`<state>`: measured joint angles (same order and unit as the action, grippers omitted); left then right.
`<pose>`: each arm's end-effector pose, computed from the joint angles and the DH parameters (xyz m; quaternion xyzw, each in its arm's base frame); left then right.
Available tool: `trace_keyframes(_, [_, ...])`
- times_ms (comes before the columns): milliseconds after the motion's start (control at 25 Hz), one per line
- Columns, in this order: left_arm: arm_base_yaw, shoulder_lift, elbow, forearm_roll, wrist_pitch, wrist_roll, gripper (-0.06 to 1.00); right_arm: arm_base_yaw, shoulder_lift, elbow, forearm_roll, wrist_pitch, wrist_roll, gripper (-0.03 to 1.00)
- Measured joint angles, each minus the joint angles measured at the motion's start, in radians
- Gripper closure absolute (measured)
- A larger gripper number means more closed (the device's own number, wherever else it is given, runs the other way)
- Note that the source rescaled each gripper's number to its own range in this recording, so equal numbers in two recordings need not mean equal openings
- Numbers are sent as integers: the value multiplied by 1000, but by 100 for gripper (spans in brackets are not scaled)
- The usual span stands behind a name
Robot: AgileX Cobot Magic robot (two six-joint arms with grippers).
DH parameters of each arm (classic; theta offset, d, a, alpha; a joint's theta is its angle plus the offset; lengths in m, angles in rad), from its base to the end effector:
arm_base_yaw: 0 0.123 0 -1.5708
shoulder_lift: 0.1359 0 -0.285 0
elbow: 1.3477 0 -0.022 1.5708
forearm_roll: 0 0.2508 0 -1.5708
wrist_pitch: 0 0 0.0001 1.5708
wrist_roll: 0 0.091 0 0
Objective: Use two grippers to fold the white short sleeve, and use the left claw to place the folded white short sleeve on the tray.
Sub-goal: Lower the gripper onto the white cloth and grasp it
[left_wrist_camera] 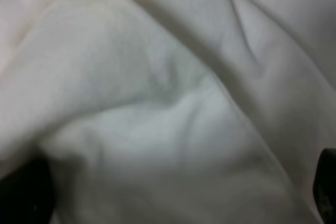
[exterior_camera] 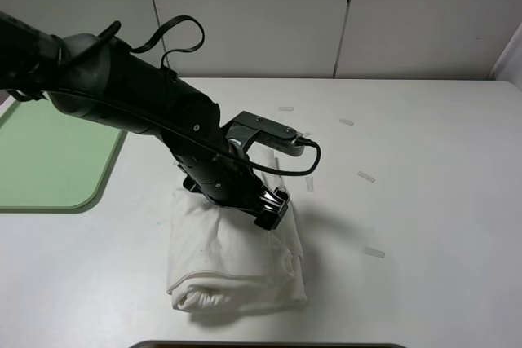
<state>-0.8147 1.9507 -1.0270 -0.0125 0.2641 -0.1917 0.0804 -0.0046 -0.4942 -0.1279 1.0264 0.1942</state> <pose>0.2510 -0.2665 0.1183 0.2928 0.9274 -0.1150 0.2026 -0.0030 -0.0102 0.2790 0.0493 0.8413 0.0099 0.5382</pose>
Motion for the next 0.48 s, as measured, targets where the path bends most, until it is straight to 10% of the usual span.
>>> trace_keyframes(480, [34, -243, -139, -3, 370, -5, -6, 0, 0, 0, 0, 0, 0, -3])
